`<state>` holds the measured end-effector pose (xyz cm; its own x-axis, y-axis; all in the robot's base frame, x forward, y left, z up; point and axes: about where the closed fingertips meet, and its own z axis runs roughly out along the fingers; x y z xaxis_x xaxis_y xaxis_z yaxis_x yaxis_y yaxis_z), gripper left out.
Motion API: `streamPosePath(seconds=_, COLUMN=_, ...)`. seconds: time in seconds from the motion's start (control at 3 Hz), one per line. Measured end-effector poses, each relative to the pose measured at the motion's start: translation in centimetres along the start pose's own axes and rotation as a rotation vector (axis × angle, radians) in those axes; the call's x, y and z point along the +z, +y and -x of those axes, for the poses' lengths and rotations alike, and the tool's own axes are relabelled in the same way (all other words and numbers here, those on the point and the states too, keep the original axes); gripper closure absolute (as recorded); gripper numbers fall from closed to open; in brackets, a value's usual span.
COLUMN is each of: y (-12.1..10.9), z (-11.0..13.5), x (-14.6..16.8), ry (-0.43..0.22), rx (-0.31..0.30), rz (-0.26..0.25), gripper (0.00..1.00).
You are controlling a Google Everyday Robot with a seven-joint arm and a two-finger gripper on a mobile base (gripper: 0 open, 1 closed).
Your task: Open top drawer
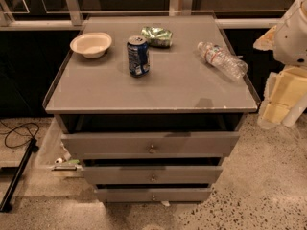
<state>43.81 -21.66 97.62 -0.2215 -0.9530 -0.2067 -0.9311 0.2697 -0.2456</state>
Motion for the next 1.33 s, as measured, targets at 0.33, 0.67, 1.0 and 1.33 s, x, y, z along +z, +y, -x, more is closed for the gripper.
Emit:
streamPosePath(seconds=0.33, y=0.0, z=0.0, x=0.0, ry=0.000, rx=0.000, rz=0.000, gripper=0.00)
streamPosePath(seconds=0.67, y=0.3, z=-0.1, x=1.5, ry=-0.012, rx=-0.011, rz=0.002, gripper=0.00)
streamPosePath(seconds=1.0, y=1.5, z=-1.3, x=6.3, ry=-0.048, rx=-0.014, rz=0.019, gripper=0.00)
streamPosePath(seconds=1.33, y=2.5, z=-2.8, x=11.9, ry=-0.097, rx=-0.022, rz=0.019, gripper=0.00)
